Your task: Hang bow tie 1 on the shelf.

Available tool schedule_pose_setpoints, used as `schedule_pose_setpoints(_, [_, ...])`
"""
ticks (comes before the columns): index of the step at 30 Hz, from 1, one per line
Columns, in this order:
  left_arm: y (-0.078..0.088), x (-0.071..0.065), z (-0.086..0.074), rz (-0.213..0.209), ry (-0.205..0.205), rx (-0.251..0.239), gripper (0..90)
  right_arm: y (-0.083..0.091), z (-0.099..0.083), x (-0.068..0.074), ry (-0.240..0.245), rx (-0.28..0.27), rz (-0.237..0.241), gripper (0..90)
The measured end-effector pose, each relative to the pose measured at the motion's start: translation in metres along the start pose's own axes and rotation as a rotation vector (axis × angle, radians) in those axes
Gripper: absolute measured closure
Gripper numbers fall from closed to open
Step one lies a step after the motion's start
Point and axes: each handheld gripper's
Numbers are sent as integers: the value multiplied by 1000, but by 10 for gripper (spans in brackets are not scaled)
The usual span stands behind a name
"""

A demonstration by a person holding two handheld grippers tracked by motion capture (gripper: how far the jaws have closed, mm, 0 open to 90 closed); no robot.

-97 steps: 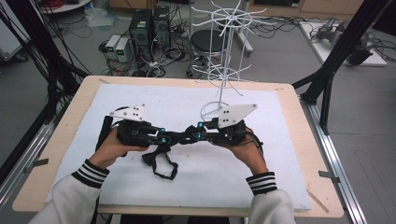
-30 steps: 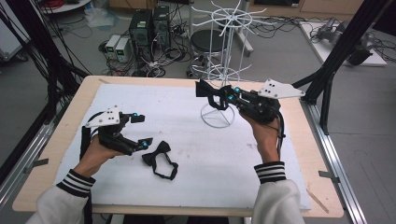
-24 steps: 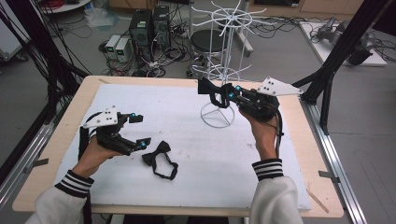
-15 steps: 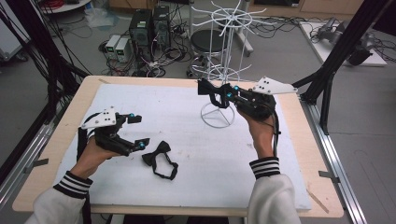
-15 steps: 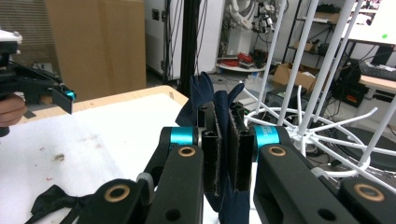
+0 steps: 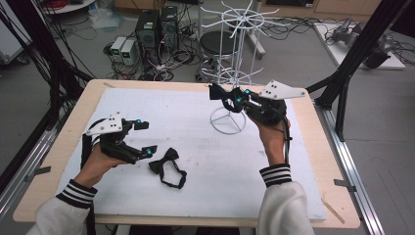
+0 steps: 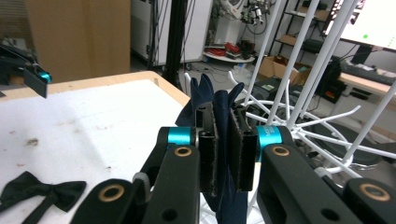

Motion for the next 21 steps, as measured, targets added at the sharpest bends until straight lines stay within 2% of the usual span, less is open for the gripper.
schedule_pose_setpoints(3, [0, 0, 0, 0, 1, 2, 89, -1, 1, 0, -1, -7, -3, 766])
schedule_pose_setpoints(9, [0, 0, 0, 0, 2, 1, 89, -2, 3, 1, 22, -16, -50, 684])
schedule_pose_setpoints(12, [0, 0, 0, -1, 3, 2, 89, -2, 3, 2, 36, -19, -73, 615])
schedule_pose_setpoints(15, [1, 0, 0, 0, 2, 2, 89, -2, 4, 2, 40, -27, -79, 596])
schedule_pose_setpoints(19, [1, 1, 0, 1, 1, 0, 89, 0, 5, 4, 52, -49, -95, 498])
schedule_pose_setpoints(21, [1, 0, 0, 1, 3, -3, 89, 2, 6, 5, 49, -64, -118, 367])
Point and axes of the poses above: each handheld gripper's, and its own axes: y roughly backward along the jaws, z roughly out of its top, x roughly to its left, and after that the axes turned 10 degrees about -x, right-handed
